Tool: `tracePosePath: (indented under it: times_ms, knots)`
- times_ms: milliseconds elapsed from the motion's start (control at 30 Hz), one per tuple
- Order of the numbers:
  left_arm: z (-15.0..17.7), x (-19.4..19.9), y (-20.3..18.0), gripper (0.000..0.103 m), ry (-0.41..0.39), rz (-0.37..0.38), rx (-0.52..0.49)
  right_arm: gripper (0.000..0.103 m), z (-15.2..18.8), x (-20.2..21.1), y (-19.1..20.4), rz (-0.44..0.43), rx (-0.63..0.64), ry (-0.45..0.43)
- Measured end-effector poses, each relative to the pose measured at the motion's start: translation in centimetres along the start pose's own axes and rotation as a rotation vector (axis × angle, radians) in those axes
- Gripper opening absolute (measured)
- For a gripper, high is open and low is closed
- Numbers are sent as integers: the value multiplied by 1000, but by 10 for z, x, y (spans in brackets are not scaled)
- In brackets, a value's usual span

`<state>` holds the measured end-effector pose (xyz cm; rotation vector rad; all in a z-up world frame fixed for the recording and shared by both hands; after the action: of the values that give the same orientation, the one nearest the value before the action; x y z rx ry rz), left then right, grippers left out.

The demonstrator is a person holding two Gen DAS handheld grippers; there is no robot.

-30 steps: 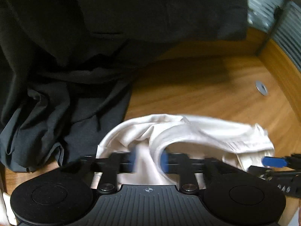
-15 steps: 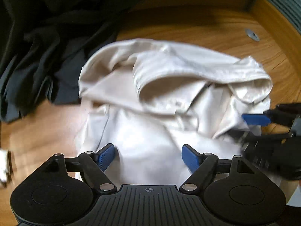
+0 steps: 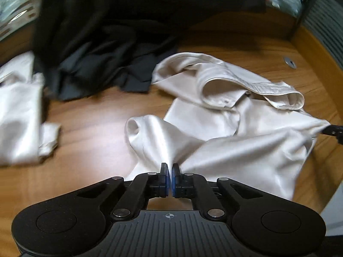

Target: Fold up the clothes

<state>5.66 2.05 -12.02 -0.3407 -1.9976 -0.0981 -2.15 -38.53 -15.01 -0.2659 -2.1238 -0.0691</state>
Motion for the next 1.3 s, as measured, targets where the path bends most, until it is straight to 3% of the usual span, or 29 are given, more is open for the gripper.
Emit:
tracePosePath:
  times_ms: [167, 267, 300, 433, 600, 733, 833, 1033, 1067, 1100, 1133, 1167, 1200, 1233, 1300]
  knots:
    - [48, 15, 28, 6, 79, -34, 49, 4, 32, -12, -26, 10, -51, 121]
    - [77, 17, 41, 12, 128, -84, 75, 6, 42, -7, -29, 36, -29, 147]
    - [81, 21, 45, 17, 124, -94, 75, 11, 42, -1, -30, 38, -18, 138]
    - [73, 40, 38, 52, 56, -78, 44, 25, 32, 21, -20, -22, 19, 92]
    - [44, 42, -6, 69, -12, 16, -69, 43, 10, 22, 14, -133, 100, 54]
    - [25, 30, -51, 81, -47, 82, -201, 47, -4, 6, 42, -203, 148, 44]
    - [14, 14, -84, 85, -72, 124, -295, 47, -10, -14, 59, -232, 182, 38]
    - [11, -26, -127, 84, -65, 159, -444, 46, -16, -47, 84, -299, 202, 91]
    - [12, -32, -130, 84, -62, 160, -454, 43, -16, -52, 87, -299, 208, 103]
    - [12, -38, -134, 80, -59, 162, -463, 29, -16, -56, 89, -301, 212, 116]
    - [13, -41, -136, 58, -51, 170, -461, 13, -17, -60, 91, -306, 215, 132]
    - [14, -44, -137, 43, -41, 179, -458, 6, -17, -62, 93, -313, 216, 145]
    - [15, -45, -136, 15, -28, 192, -448, 1, -17, -63, 94, -320, 218, 149]
    - [17, -46, -136, 9, -13, 205, -436, 0, -17, -62, 94, -321, 227, 145]
    - [22, -39, -130, 8, -20, 215, -435, 0, -20, -56, 92, -306, 252, 122]
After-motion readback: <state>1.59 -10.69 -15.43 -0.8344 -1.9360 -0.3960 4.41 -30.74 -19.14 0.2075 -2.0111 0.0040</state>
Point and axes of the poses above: each gripper's, at about its wrist camera, not at the fingertips, and x roughly against the way its jaws point, y to its left, z to its underside, the point moved 4 cm from there along -x, roughly the way its jaws point, and after that the axes turned 3 degrees about -y, right-handed, at the moved point
